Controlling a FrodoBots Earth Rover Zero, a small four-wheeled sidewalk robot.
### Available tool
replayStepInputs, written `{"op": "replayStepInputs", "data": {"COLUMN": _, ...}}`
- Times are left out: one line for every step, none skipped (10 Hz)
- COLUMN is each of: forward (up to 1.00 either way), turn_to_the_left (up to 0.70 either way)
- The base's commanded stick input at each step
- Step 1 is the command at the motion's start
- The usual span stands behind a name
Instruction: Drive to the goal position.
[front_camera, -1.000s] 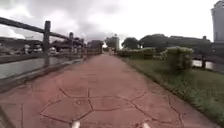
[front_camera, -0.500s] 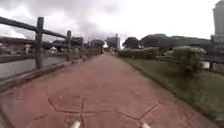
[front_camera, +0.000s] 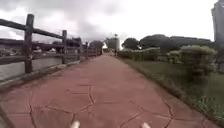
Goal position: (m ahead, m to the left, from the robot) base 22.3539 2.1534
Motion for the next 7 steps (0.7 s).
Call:
{"op": "replayStepInputs", "data": {"forward": 0.7, "turn_to_the_left": 0.0}}
{"op": "replayStepInputs", "data": {"forward": 0.7, "turn_to_the_left": 0.0}}
{"op": "replayStepInputs", "data": {"forward": 0.7, "turn_to_the_left": 0.0}}
{"op": "replayStepInputs", "data": {"forward": 0.7, "turn_to_the_left": 0.0}}
{"op": "replayStepInputs", "data": {"forward": 0.7, "turn_to_the_left": 0.0}}
{"op": "replayStepInputs", "data": {"forward": 0.7, "turn_to_the_left": 0.0}}
{"op": "replayStepInputs", "data": {"forward": 0.7, "turn_to_the_left": 0.15}}
